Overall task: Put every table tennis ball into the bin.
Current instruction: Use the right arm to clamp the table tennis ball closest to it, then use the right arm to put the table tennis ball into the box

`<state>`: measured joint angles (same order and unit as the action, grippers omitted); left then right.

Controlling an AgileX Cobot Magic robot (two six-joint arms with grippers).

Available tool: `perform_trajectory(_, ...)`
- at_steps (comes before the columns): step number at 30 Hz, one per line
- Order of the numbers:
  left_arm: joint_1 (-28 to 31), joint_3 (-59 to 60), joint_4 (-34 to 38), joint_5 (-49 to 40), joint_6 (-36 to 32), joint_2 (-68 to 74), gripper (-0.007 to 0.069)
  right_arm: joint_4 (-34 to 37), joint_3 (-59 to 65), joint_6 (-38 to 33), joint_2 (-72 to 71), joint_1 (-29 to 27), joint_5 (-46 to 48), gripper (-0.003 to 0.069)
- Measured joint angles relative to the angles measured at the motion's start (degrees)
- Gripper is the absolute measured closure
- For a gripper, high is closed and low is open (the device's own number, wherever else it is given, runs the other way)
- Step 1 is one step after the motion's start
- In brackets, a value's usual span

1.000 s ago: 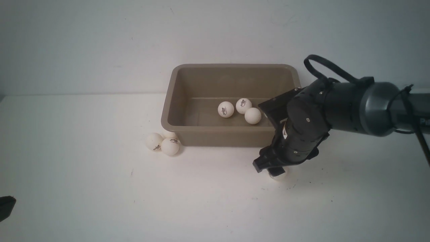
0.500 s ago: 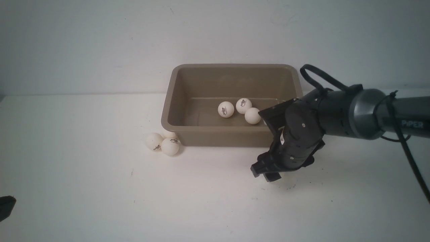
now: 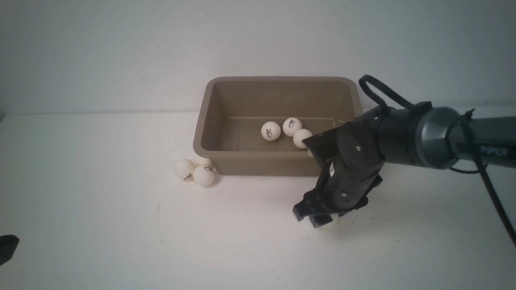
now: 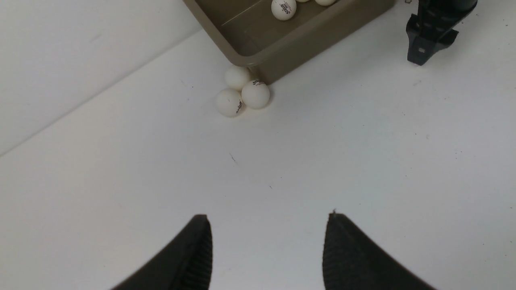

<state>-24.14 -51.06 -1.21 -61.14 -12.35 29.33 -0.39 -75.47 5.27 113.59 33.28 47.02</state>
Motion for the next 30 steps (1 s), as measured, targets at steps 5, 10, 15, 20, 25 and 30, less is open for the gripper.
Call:
perform_trajectory(5, 0.0, 0.0, 0.0, 0.0, 0.0, 0.0, 0.0284, -1.6, 0.1, -0.4, -7.9, 7.5, -0.6, 0.0294)
perform_trajectory(10, 0.0, 0.0, -0.1, 0.0, 0.0, 0.0, 0.0284, -16.1, -8.0, 10.8, -15.6, 6.2, -6.8, 0.0294)
perform_trajectory(15, 0.0, 0.0, 0.3, 0.0, 0.0, 0.0, 0.0284, -19.9, -19.9, 10.7, -10.5, -2.6, -2.9, 0.0294)
perform_trajectory(20, 0.0, 0.0, 0.3, 0.0, 0.0, 0.0, 0.0284, -16.0, -27.5, 1.2, -2.4, -6.3, 1.7, 0.0294)
perform_trajectory(25, 0.0, 0.0, 0.4, -0.1, 0.1, 0.0, 0.0284, -10.5, -33.1, -5.3, 6.9, -6.6, 4.6, 0.0283)
perform_trajectory(30, 0.0, 1.6, 0.5, -0.1, 0.5, 0.1, 0.0284, -9.8, -35.2, -5.3, 11.0, -6.6, 7.0, 0.0165)
